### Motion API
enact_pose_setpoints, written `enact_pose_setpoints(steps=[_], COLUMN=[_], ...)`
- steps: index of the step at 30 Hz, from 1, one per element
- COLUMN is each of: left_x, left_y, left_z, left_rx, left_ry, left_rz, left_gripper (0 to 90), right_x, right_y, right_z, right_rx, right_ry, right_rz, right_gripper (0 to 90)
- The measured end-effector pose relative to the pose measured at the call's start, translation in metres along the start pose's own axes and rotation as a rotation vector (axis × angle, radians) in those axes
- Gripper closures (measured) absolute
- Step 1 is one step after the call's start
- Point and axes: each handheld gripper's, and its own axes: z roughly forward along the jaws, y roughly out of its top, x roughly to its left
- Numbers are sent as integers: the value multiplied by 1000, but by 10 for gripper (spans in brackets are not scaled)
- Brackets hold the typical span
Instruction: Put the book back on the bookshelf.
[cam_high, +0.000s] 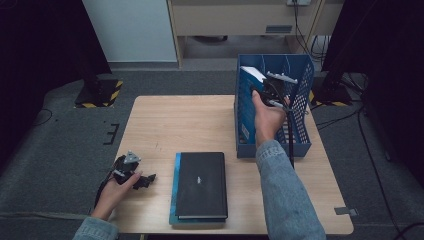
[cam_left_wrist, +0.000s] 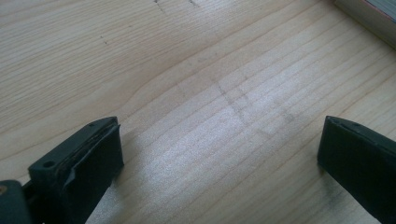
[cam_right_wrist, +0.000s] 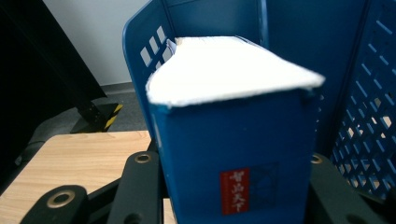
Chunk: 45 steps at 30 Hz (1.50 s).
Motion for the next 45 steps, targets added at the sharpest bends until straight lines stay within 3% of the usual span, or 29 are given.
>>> enact_pose_setpoints(steps=[5,12,27,33,40,45], left_x=[0,-1,-1,-1,-1,-2], left_y=[0,1,1,1,0,0], left_z=[0,0,0,0,0,0], left_rx=[2,7,7,7,5,4], left_ry=[0,-3,1,2,-2,-1], left_rz=[0,3,5,4,2,-2], left_gripper=[0,0,0,0,0,0], right_x=[-1,-5,-15,-16,-15,-11], right_y=[-3,-9,-23,-29,-24,-15], right_z=[-4,-16,-33,-38,-40,-40], right_rx=[13,78,125,117,124,144], right_ry=[0,6,23,31,40,36], right_rz=[-9,-32,-42,-50,-17,-39], right_gripper=[596,594,589,586,547,544])
